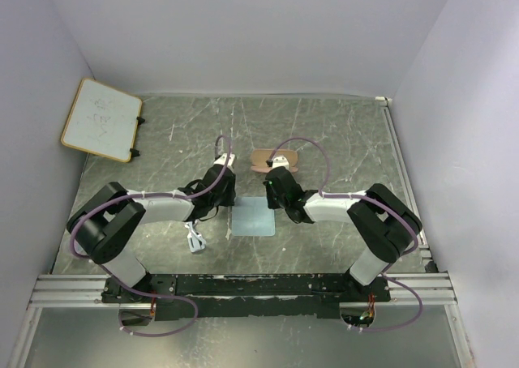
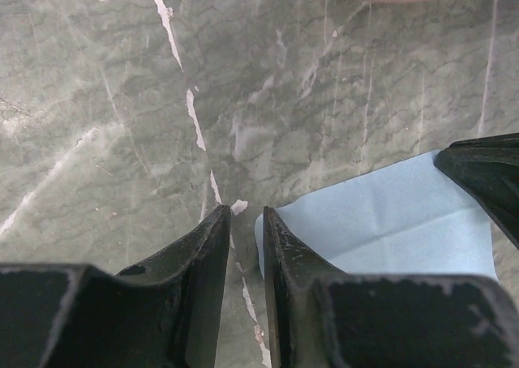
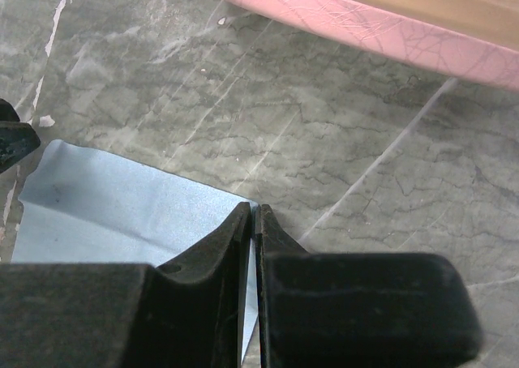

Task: Organize the sunglasses
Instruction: Fold the glasses cleaning cloth at the center of the board.

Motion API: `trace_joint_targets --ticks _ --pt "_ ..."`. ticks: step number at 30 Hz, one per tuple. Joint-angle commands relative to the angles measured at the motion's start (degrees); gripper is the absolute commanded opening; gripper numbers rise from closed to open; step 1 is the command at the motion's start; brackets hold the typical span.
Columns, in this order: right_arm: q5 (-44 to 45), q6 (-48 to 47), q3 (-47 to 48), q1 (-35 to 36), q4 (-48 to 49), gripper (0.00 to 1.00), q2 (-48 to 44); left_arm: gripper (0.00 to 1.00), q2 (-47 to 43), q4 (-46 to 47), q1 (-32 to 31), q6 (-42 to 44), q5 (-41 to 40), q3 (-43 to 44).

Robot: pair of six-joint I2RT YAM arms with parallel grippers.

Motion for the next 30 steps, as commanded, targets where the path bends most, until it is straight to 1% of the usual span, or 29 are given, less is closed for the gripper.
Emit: trace_joint_targets --ticks 1,10,19,24,30 --pt "-0.4 0.4 -0.2 -0.2 0.0 0.07 0.9 0.34 -0.9 0.5 0.2 -0.6 2.4 0.4" --pt "-0.2 0.4 -0.1 -0.2 0.0 0.06 0.9 0.33 0.3 0.4 0.1 -0.2 4.5 0.5" --pt "-0.3 0.4 -0.3 -0.2 0.2 0.06 1.0 0.34 2.1 -0.5 0.1 -0.6 2.2 0.9" --pt "-0.1 0.5 -0.4 -0.2 0.2 0.06 1.1 0.33 2.9 0.0 0.0 -0.3 3.6 1.1" --pt "-0.2 0.5 -0.4 -0.1 0.2 0.06 1.0 0.33 3.7 -1.7 -0.8 0.2 1.2 1.8"
